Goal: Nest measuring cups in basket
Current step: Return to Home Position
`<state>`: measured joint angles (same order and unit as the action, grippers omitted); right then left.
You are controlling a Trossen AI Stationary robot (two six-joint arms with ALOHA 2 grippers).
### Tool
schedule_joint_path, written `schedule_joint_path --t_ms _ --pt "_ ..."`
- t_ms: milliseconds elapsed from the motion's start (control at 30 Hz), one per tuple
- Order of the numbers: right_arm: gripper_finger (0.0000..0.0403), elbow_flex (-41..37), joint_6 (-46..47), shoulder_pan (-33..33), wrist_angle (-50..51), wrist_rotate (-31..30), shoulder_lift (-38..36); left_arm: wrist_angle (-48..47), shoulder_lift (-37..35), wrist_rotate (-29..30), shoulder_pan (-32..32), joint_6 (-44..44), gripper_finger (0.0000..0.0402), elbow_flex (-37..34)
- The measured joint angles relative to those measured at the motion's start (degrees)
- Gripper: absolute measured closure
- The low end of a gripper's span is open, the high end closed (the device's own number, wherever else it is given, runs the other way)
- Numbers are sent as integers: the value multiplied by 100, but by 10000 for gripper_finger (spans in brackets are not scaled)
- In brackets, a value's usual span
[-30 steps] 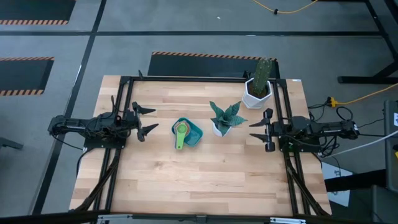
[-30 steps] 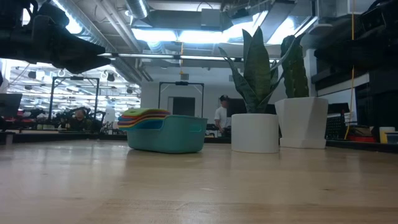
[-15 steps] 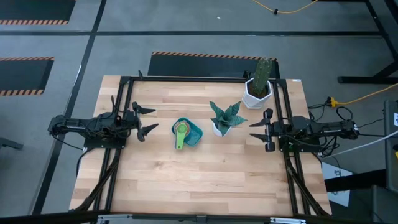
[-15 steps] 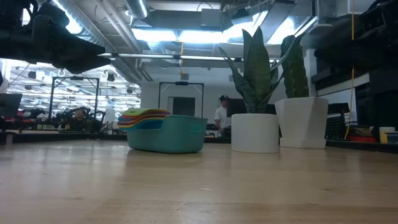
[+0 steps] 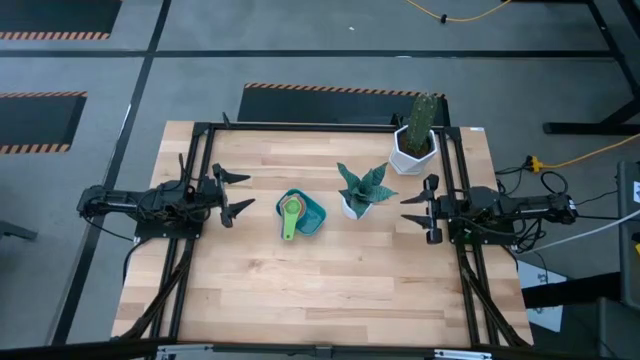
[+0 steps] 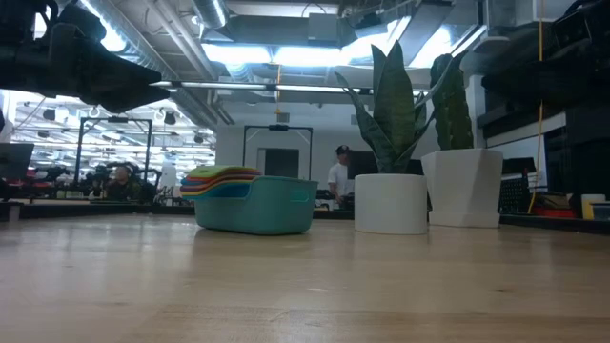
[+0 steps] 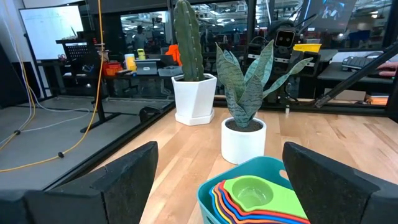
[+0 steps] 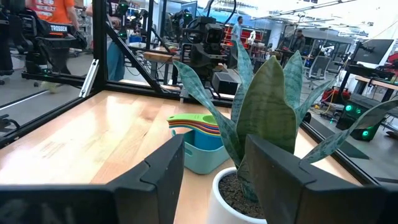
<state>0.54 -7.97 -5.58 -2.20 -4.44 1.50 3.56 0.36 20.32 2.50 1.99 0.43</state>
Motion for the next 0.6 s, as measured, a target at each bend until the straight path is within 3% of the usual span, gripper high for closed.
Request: schedule_joint_path --t_ms 600 --pt "227 0 -22 9 -26 -172 -2 0 0 0 1 1 62 0"
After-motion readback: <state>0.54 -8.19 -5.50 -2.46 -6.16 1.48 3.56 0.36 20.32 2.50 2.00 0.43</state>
